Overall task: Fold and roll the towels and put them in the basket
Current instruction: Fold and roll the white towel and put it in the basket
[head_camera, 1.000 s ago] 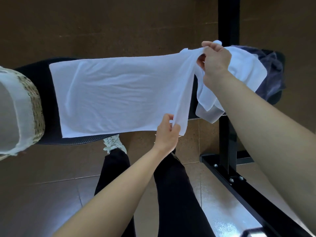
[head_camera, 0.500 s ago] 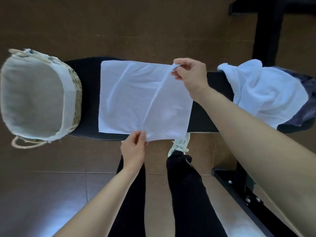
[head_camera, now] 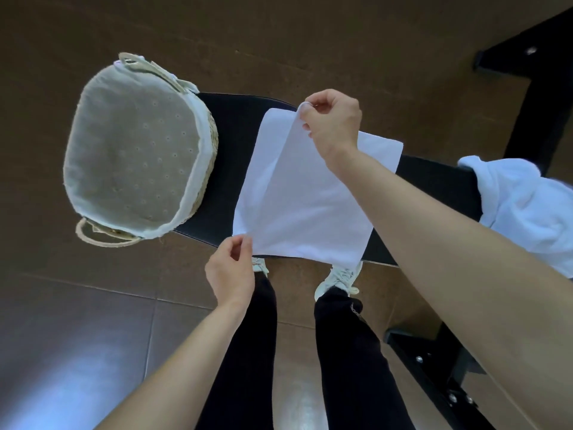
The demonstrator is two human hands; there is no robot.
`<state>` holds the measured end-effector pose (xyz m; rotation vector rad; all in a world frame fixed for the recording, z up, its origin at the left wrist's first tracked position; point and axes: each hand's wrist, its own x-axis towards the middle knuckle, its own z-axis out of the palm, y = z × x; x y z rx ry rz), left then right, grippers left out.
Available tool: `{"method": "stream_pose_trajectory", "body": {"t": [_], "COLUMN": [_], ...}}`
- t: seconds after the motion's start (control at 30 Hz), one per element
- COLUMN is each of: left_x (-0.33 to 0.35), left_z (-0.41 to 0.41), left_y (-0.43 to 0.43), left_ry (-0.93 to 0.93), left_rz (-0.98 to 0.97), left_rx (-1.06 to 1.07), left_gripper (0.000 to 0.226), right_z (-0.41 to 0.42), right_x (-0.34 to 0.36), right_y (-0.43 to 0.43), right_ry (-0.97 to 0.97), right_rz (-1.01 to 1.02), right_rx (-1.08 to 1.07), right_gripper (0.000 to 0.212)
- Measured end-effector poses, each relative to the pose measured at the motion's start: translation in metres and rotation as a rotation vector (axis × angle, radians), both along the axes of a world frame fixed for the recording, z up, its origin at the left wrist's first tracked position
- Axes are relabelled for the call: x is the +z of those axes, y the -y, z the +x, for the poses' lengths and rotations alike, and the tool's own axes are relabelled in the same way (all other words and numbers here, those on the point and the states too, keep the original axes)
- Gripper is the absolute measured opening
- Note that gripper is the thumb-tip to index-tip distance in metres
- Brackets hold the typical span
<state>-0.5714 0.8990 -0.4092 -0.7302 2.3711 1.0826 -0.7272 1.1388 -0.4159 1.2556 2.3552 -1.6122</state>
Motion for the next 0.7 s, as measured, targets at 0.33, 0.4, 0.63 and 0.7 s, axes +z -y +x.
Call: {"method": "stream_pose_trajectory", "body": {"t": [0.33,0.4,0.63,0.7], "left_x": [-0.04,-0.047,-0.06,-0.055], "left_z": [-0.025,-0.028,-0.036,-0.04], "left_y": [0.024,0.026,0.025,0.02], "left_ry": [0.096,0.131,0.228,0.267], "left_rz": [-0.132,-0.159,-0.226,-0.265], "left_rx": [-0.118,-0.117,-0.13,-0.151], "left_gripper": [0.021,0.022,0.02,0.014], "right_z": [-0.022,-0.019,0.005,0.026], "right_x": [-0.039,-0.042,-0.037,-0.03], "right_y": [0.033,0.031,0.026,0.02], "right_ry": [0.102,0.111,-0.081,-0.069], "right_rz": [0.035,-0.031,-0.306,-0.231], "right_rx": [0.242,0.313,0.347,0.191], "right_gripper": [0.02,0.029,0.072,0.068]}}
